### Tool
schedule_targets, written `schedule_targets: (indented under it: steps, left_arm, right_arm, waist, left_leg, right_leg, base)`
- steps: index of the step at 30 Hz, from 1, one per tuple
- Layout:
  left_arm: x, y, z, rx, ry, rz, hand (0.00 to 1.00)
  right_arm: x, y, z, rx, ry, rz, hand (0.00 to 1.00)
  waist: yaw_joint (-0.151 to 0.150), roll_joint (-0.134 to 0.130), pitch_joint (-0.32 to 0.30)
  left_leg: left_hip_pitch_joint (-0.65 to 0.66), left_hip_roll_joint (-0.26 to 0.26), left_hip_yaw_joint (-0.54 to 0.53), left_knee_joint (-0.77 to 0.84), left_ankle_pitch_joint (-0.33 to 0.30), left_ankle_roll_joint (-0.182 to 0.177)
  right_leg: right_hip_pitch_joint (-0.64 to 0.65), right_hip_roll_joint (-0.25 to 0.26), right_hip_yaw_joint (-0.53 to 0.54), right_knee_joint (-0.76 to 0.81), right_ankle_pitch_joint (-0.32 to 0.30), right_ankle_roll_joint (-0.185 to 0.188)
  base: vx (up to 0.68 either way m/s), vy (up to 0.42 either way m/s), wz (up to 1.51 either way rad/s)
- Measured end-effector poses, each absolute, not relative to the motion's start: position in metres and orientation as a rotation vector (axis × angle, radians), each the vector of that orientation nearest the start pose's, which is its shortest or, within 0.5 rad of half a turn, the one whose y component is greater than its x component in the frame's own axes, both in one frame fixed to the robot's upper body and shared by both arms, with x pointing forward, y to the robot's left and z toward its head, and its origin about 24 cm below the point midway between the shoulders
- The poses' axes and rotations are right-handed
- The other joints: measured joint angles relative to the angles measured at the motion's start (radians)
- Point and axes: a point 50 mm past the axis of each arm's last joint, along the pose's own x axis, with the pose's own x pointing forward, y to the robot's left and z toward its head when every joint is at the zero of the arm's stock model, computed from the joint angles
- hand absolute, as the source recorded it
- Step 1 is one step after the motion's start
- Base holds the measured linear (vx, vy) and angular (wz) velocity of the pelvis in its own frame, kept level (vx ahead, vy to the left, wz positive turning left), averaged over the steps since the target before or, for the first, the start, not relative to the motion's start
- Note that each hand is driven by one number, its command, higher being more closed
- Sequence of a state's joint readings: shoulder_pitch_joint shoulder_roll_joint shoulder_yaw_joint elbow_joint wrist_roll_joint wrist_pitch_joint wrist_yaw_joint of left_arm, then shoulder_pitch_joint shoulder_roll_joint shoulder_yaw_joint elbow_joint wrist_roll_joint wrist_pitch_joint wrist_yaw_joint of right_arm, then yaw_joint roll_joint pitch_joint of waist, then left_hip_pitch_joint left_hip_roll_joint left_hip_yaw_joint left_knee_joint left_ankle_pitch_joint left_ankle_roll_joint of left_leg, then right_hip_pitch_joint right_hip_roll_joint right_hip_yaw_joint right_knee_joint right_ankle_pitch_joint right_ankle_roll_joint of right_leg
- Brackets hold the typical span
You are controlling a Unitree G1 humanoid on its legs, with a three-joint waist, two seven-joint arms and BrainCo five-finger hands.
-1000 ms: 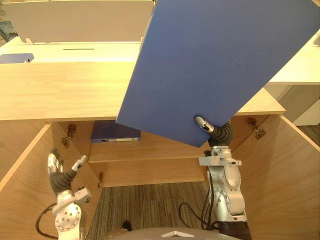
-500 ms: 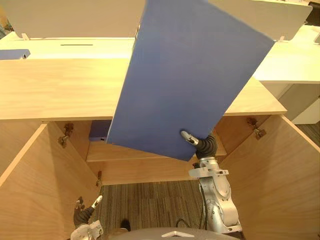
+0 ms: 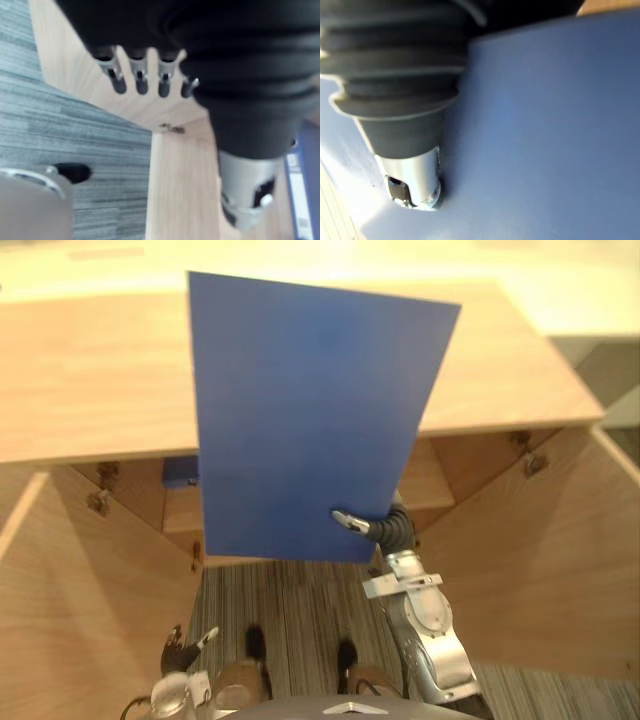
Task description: Walk over to the cabinet, pick up the folder, carry it to the office cabinet, place the folder inside the office cabinet, then close the office cabinet door
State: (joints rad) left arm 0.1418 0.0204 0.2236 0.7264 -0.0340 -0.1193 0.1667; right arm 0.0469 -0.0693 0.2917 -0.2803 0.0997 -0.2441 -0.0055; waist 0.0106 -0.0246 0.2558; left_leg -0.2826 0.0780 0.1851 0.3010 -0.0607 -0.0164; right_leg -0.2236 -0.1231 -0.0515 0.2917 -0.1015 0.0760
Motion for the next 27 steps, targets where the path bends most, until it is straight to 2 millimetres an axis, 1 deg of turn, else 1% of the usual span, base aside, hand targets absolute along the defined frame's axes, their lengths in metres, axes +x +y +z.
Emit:
schedule_targets:
  steps: [1, 2, 3, 4, 5, 7, 9, 11, 12, 13, 14, 16, 17, 18, 19, 20, 21, 22, 23, 24, 25, 26, 27]
  left_arm:
    - [0.148, 0.208, -0.118, -0.016, 0.706, 0.418, 0.0]
    - [0.153, 0.206, -0.116, -0.016, 0.688, 0.409, 0.0]
    - [0.162, 0.204, -0.111, -0.014, 0.659, 0.393, 0.0]
    - [0.165, 0.203, -0.109, -0.015, 0.646, 0.391, 0.0]
    - [0.171, 0.202, -0.105, -0.018, 0.62, 0.387, 0.0]
    - [0.177, 0.199, -0.101, -0.013, 0.597, 0.374, 0.0]
    - [0.181, 0.197, -0.097, -0.018, 0.57, 0.37, 0.0]
    - [0.187, 0.195, -0.093, -0.025, 0.546, 0.368, 0.0]
    - [0.191, 0.193, -0.089, -0.031, 0.526, 0.365, 0.0]
    - [0.194, 0.194, -0.085, -0.032, 0.502, 0.366, 0.0]
    - [0.197, 0.194, -0.083, -0.034, 0.49, 0.366, 0.0]
    - [0.208, 0.193, -0.073, -0.037, 0.435, 0.361, 0.0]
    - [0.212, 0.193, -0.069, -0.036, 0.417, 0.36, 0.0]
    - [0.216, 0.194, -0.064, -0.036, 0.388, 0.36, 0.0]
    - [0.222, 0.194, -0.056, -0.034, 0.35, 0.358, 0.0]
    - [0.224, 0.194, -0.052, -0.033, 0.331, 0.356, 0.0]
    - [0.227, 0.194, -0.038, -0.029, 0.266, 0.349, 0.0]
    - [0.226, 0.193, -0.02, -0.023, 0.184, 0.338, 0.0]
    - [0.224, 0.193, -0.012, -0.023, 0.143, 0.332, 0.0]
    - [0.218, 0.196, 0.003, -0.017, 0.074, 0.331, 0.0]
    - [0.21, 0.199, 0.013, -0.008, 0.027, 0.331, 0.0]
    - [0.207, 0.201, 0.016, -0.002, 0.012, 0.332, 0.0]
    - [0.202, 0.205, 0.021, 0.007, -0.006, 0.343, 0.0]
  right_arm:
    - [0.224, -0.088, 0.125, 0.104, -0.501, 0.303, 1.0]
    - [0.222, -0.086, 0.131, 0.101, -0.527, 0.306, 1.0]
    - [0.219, -0.082, 0.141, 0.096, -0.579, 0.323, 1.0]
    - [0.217, -0.08, 0.146, 0.094, -0.601, 0.333, 1.0]
    - [0.214, -0.078, 0.155, 0.083, -0.649, 0.343, 1.0]
    - [0.21, -0.079, 0.163, 0.049, -0.705, 0.34, 1.0]
    - [0.208, -0.077, 0.17, 0.027, -0.748, 0.334, 1.0]
    - [0.209, -0.077, 0.175, 0.01, -0.787, 0.325, 1.0]
    - [0.21, -0.076, 0.179, 0.002, -0.81, 0.312, 1.0]
    - [0.211, -0.076, 0.183, -0.012, -0.833, 0.299, 1.0]
    - [0.211, -0.076, 0.185, -0.014, -0.841, 0.294, 1.0]
    - [0.213, -0.076, 0.195, -0.032, -0.896, 0.266, 1.0]
    - [0.214, -0.076, 0.197, -0.037, -0.911, 0.26, 1.0]
    - [0.215, -0.077, 0.201, -0.053, -0.933, 0.245, 1.0]
    - [0.216, -0.079, 0.205, -0.075, -0.958, 0.225, 1.0]
    - [0.217, -0.08, 0.207, -0.083, -0.968, 0.217, 1.0]
    - [0.215, -0.08, 0.209, -0.107, -0.999, 0.215, 1.0]
    - [0.214, -0.085, 0.213, -0.134, -1.025, 0.195, 1.0]
    - [0.213, -0.087, 0.215, -0.147, -1.037, 0.181, 1.0]
    - [0.214, -0.092, 0.217, -0.184, -1.054, 0.147, 1.0]
    - [0.214, -0.096, 0.218, -0.218, -1.063, 0.138, 1.0]
    - [0.215, -0.098, 0.217, -0.243, -1.066, 0.13, 1.0]
    - [0.216, -0.101, 0.217, -0.289, -1.069, 0.118, 1.0]
  waist:
    - [0.005, 0.014, 0.018]
    - [0.006, 0.018, 0.025]
    - [0.006, 0.024, 0.04]
    - [0.006, 0.025, 0.043]
    - [0.011, 0.027, 0.046]
    - [0.017, 0.034, 0.054]
    - [0.017, 0.038, 0.063]
    - [0.021, 0.044, 0.068]
    - [0.025, 0.048, 0.073]
    - [0.035, 0.051, 0.076]
    - [0.04, 0.052, 0.077]
    - [0.047, 0.058, 0.105]
    - [0.048, 0.058, 0.114]
    - [0.049, 0.058, 0.116]
    - [0.052, 0.063, 0.137]
    - [0.051, 0.064, 0.145]
    - [0.051, 0.067, 0.157]
    - [0.057, 0.069, 0.166]
    - [0.063, 0.07, 0.174]
    - [0.075, 0.073, 0.187]
    - [0.082, 0.085, 0.2]
    - [0.086, 0.086, 0.202]
    - [0.096, 0.086, 0.203]
  left_leg:
    - [-0.08, 0.021, 0.006, 0.099, -0.04, 0.002]
    - [-0.115, 0.028, 0.006, 0.141, -0.056, 0.004]
    - [-0.174, 0.039, 0.005, 0.214, -0.087, 0.005]
    - [-0.202, 0.045, 0.004, 0.246, -0.104, 0.004]
    - [-0.264, 0.061, 0.003, 0.329, -0.145, -0.003]
    - [-0.323, 0.075, 0.001, 0.401, -0.181, 0.0]
    - [-0.378, 0.084, -0.003, 0.45, -0.195, 0.001]
    - [-0.442, 0.094, -0.01, 0.5, -0.205, -0.006]
    - [-0.484, 0.102, -0.013, 0.537, -0.216, -0.006]
    - [-0.522, 0.113, -0.014, 0.575, -0.225, 0.002]
    - [-0.541, 0.116, -0.015, 0.593, -0.229, 0.003]
    - [-0.594, 0.124, -0.021, 0.659, -0.252, 0.003]
    - [-0.609, 0.124, -0.021, 0.674, -0.256, 0.004]
    - [-0.65, 0.126, -0.023, 0.703, -0.266, 0.004]
    - [-0.679, 0.129, -0.028, 0.731, -0.273, 0.004]
    - [-0.696, 0.129, -0.031, 0.744, -0.276, 0.004]
    - [-0.732, 0.128, -0.042, 0.771, -0.281, 0.003]
    - [-0.768, 0.127, -0.051, 0.796, -0.286, 0.002]
    - [-0.781, 0.127, -0.055, 0.806, -0.288, 0.001]
    - [-0.805, 0.125, -0.063, 0.823, -0.291, -0.001]
    - [-0.825, 0.121, -0.075, 0.835, -0.293, -0.006]
    - [-0.835, 0.12, -0.076, 0.837, -0.294, -0.007]
    - [-0.852, 0.117, -0.075, 0.838, -0.292, -0.008]
  right_leg:
    - [-0.082, 0.006, 0.012, 0.086, -0.029, 0.005]
    - [-0.118, 0.006, 0.015, 0.127, -0.045, 0.007]
    - [-0.182, 0.005, 0.02, 0.201, -0.078, 0.007]
    - [-0.212, 0.005, 0.024, 0.238, -0.094, 0.008]
    - [-0.281, 0.006, 0.035, 0.324, -0.132, 0.005]
    - [-0.342, 0.006, 0.039, 0.399, -0.167, -0.003]
    - [-0.398, 0.007, 0.04, 0.448, -0.182, -0.004]
    - [-0.461, 0.009, 0.041, 0.495, -0.194, -0.006]
    - [-0.501, 0.012, 0.041, 0.53, -0.204, -0.006]
    - [-0.542, 0.017, 0.046, 0.564, -0.212, -0.004]
    - [-0.561, 0.018, 0.048, 0.583, -0.216, 0.0]
    - [-0.619, 0.021, 0.057, 0.657, -0.237, 0.006]
    - [-0.635, 0.02, 0.06, 0.675, -0.244, 0.007]
    - [-0.68, 0.02, 0.065, 0.709, -0.254, 0.008]
    - [-0.71, 0.02, 0.069, 0.742, -0.264, 0.009]
    - [-0.725, 0.02, 0.069, 0.756, -0.269, 0.009]
    - [-0.759, 0.018, 0.067, 0.788, -0.279, 0.008]
    - [-0.791, 0.016, 0.065, 0.816, -0.289, 0.007]
    - [-0.803, 0.015, 0.065, 0.829, -0.293, 0.006]
    - [-0.825, 0.012, 0.063, 0.851, -0.302, 0.004]
    - [-0.838, 0.007, 0.054, 0.865, -0.309, 0.004]
    - [-0.847, 0.005, 0.053, 0.87, -0.311, 0.005]
    - [-0.866, 0.004, 0.053, 0.877, -0.312, 0.005]
  base:
    - [-0.14, 0.028, -0.25]
    - [-0.18, 0.044, -0.19]
    - [-0.14, 0.036, -0.08]
    - [-0.19, 0.048, -0.13]
    - [-0.15, 0.036, -0.14]
    - [-0.12, 0.025, -0.11]
    - [-0.09, 0.013, -0.06]
    - [-0.07, 0.0, -0.04]
    - [-0.07, -0.007, -0.08]
    - [-0.08, -0.012, -0.1]
    - [-0.06, -0.017, -0.13]
    - [-0.05, -0.018, -0.06]
    - [-0.07, -0.023, -0.01]
    - [-0.08, -0.027, -0.01]
    - [-0.09, -0.029, 0.0]
    - [-0.09, -0.036, 0.05]
    - [-0.09, -0.048, 0.12]
    - [-0.1, -0.067, 0.13]
    - [-0.08, -0.064, 0.14]
    - [-0.09, -0.087, 0.17]
    - [-0.06, -0.06, 0.19]
    - [-0.07, -0.079, 0.17]
    - [-0.05, -0.068, 0.09]
